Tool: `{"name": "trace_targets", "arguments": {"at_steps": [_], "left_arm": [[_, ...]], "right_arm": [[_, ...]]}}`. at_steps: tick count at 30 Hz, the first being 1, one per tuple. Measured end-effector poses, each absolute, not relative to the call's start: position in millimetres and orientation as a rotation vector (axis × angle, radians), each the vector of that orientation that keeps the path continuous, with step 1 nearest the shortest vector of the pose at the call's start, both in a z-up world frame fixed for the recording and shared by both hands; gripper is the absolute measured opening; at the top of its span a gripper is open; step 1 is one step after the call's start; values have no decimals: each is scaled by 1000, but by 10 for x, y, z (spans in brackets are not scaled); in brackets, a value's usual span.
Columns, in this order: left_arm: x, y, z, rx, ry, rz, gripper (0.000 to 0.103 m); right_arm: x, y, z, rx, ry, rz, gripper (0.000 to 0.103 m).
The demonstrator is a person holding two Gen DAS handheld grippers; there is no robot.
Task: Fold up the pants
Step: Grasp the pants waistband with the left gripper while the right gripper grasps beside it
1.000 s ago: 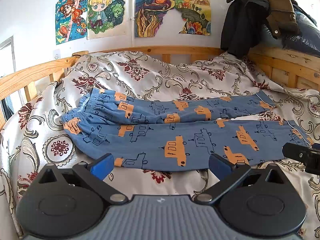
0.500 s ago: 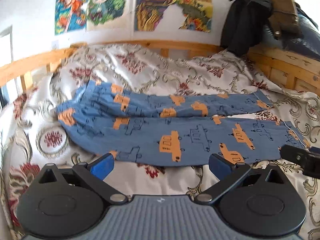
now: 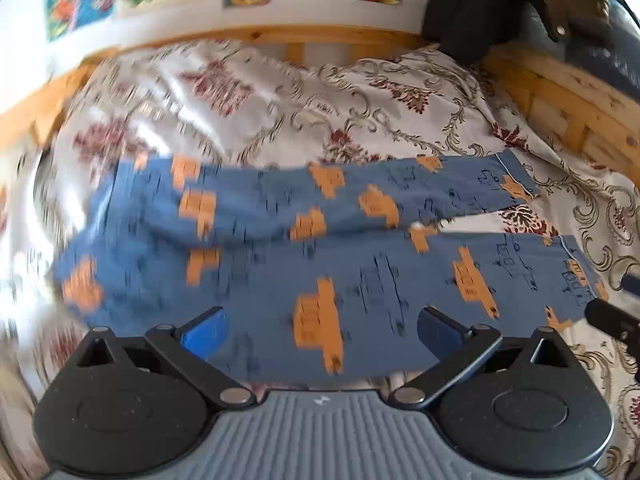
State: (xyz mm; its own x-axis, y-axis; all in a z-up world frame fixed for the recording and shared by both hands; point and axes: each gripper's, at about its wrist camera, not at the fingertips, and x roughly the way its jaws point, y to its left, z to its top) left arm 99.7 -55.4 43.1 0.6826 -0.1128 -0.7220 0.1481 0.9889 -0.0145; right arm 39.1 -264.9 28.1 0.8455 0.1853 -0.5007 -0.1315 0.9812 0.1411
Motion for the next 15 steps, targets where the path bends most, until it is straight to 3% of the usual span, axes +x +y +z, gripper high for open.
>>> {"name": "trace_targets", "arguments": {"at_steps": [9,15], "left_arm": [[2210,-916,466,222,846,-213,103],[2991,-865,319,285,731,-204,103]], "right_arm": [[1442,-3081,261,-75,618,251,103],[2426,-3052,148,-219,630,475,102]]}}
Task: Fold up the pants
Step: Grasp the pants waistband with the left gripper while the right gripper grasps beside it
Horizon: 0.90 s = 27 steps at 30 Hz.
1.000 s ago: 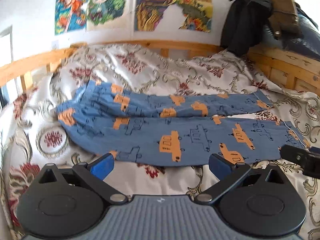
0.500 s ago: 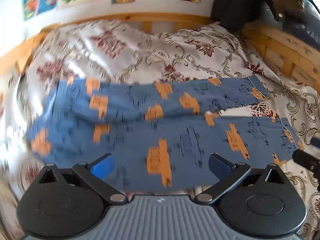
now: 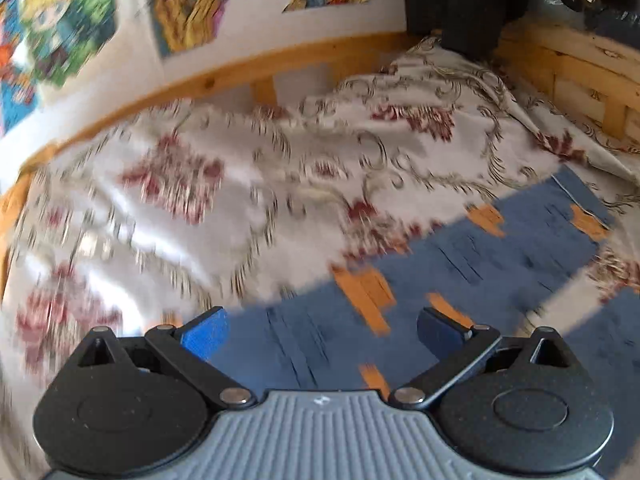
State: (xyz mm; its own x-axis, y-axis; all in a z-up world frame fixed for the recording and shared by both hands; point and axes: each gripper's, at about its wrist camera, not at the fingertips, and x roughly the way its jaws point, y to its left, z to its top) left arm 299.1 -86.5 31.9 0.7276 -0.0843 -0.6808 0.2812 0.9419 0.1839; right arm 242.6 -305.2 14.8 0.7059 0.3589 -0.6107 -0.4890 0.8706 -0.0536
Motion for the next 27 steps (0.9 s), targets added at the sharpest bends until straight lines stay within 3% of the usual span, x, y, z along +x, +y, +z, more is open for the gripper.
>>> {"name": "trace_targets", "arguments": {"at_steps": [10,13,15,18,20,22,24,26,27], "left_arm": [[4203,-831,-78,395,913,-619,101],[4425,-892,-219,385,948,-668,97],[4534,-920,-322,380,986,-693,81],[4626,-962,-483,404,1069,-727,55],[4594,-1022,-563,475,1078,-736,53],[4522,-1079,-575,534,1047,-734,49],[4458,-1143,-580,574,1026,-718,24],[4401,-1204,-578,600,1012,-671,15],[4358,-1237,-575,619,999,-647,10]], "right_arm": [[4383,-2724,-194,-306,878,796,102],[4708,-2728,-256,-285,926,829,102],[4830,-2716,-300,-294,958,833,96],[4920,-2687,-394,-365,1007,844,81],[4923,-2681,-449,-422,1021,842,62],[4904,-2700,-484,-440,1026,845,50],[4878,-2717,-484,-442,1014,842,33],[4850,-2723,-479,-445,997,828,10],[4833,-2707,-476,-452,988,823,7]]}}
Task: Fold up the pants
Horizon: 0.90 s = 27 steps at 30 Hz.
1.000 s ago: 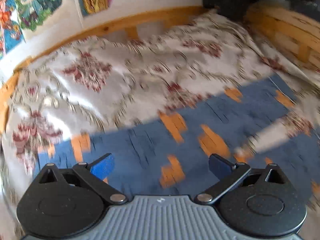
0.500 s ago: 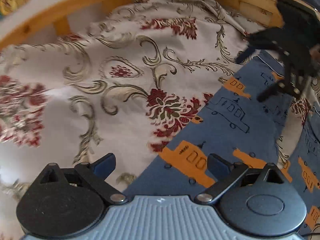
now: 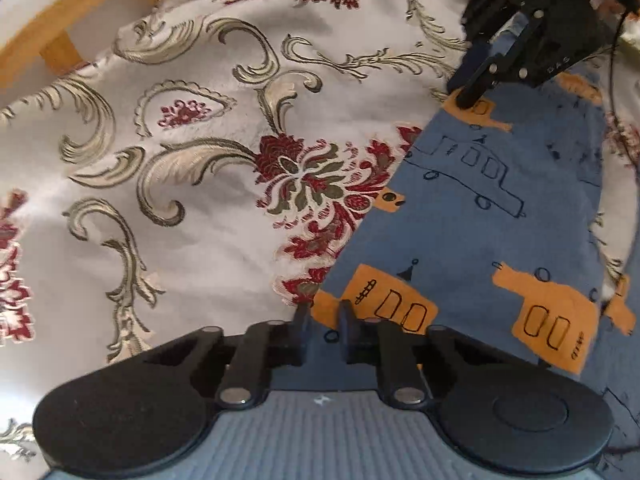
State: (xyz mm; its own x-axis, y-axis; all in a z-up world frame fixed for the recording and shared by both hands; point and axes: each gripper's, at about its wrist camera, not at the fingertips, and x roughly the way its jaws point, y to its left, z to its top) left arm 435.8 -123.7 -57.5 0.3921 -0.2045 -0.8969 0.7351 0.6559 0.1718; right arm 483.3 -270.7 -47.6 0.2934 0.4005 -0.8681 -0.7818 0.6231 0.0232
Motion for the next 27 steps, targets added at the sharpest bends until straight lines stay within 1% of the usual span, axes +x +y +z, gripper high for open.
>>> {"name": "trace_targets", "arguments": {"at_steps": [1,2,5,7,11,13,16,18,19,21,22,23,26,27], "left_arm": [[4316,-1265,-575,637,985,-629,8],[4277,-1285,-582,648,975,-594,4],[4256,-1338,-557,629,969,-485,0],[4264,-1351,-511,617,949,-427,0],[4286,-1365,-390,642,838,-344,0],[4364,-1351,-348,607,828,-315,0],[4435,-1211,-265,476,849,-457,1],[4486,-1113,-257,452,887,-523,10],[4504,-1052,-256,448,902,-551,16],[4523,-923,-269,439,930,-588,67],[4530,-872,-294,430,935,-603,75],[4532,-834,-316,427,938,-621,80],[4542,-797,-407,463,980,-634,80],[4550,-796,-452,473,1010,-644,71]], "right_arm": [[4801,-2694,-470,-464,977,819,2],[4757,-2683,-466,-480,961,816,1],[4670,-2669,-437,-494,925,780,0],[4612,-2671,-389,-497,892,751,0],[4542,-2652,-268,-531,813,682,0],[4539,-2620,-214,-560,769,647,0],[4577,-2590,-183,-571,756,634,0],[4591,-2591,-200,-569,761,638,0],[4592,-2597,-210,-570,761,642,0],[4583,-2601,-236,-566,763,641,0],[4585,-2608,-244,-562,764,641,0],[4573,-2611,-251,-559,764,640,0],[4569,-2616,-271,-553,770,638,0],[4569,-2612,-278,-556,773,638,0]]}}
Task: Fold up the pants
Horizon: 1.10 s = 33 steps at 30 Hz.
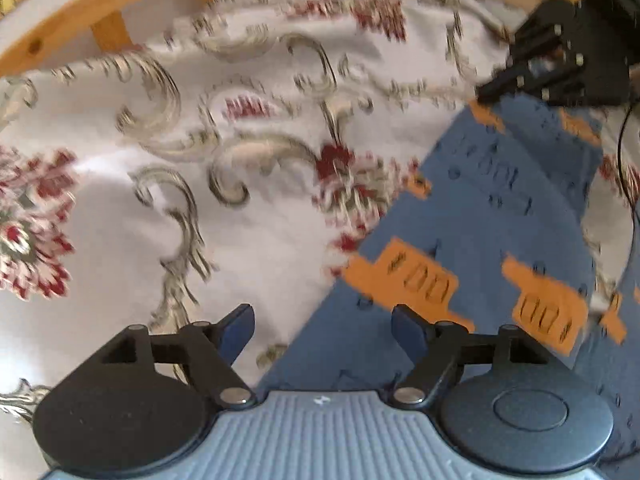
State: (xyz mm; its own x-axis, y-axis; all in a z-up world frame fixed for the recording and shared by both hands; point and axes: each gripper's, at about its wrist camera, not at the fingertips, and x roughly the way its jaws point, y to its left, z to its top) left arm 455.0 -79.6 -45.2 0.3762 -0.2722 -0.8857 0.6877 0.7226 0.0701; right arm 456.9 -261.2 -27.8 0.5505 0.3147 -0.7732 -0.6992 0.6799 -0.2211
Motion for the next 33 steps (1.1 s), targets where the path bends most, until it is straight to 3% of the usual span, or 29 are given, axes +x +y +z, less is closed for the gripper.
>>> {"name": "trace_targets", "arguments": {"at_steps": [1,2,5,6,21,22,23,26,27,28,30,32,33], "left_arm": [[4556,-812,-502,488,1042,-646,59],[4546,-836,-544,510,1058,-641,37],[4481,-890,-566,538,1055,-667,11],[4454,-921,-566,554,1046,-656,8],[4406,-1118,-360,649,780,-308,4],[4465,-1149,-377,644,789,-310,5],[4515,-1155,-419,648,794,-301,14],[4620,-1091,-524,655,812,-290,55],[4597,-1008,-493,647,799,-293,64],[4569,-909,-434,632,788,-298,68],[4534,-629,-268,573,782,-305,83],[4483,-332,-99,522,780,-278,95],[4431,-165,-10,505,774,-273,98]], "right_arm": [[4572,-2606,-285,-559,776,638,0],[4572,-2602,-290,-562,778,641,0],[4569,-2581,-310,-570,783,642,0],[4570,-2578,-320,-573,784,640,0],[4697,-2466,-300,-644,701,514,0],[4729,-2449,-305,-655,694,506,0],[4773,-2427,-326,-666,692,493,0],[4911,-2359,-458,-681,720,465,0],[4954,-2333,-523,-687,742,454,0],[4979,-2328,-567,-692,752,438,2],[4982,-2375,-572,-668,737,427,19],[4943,-2461,-478,-596,703,425,58],[4892,-2495,-399,-557,666,440,68]]}}
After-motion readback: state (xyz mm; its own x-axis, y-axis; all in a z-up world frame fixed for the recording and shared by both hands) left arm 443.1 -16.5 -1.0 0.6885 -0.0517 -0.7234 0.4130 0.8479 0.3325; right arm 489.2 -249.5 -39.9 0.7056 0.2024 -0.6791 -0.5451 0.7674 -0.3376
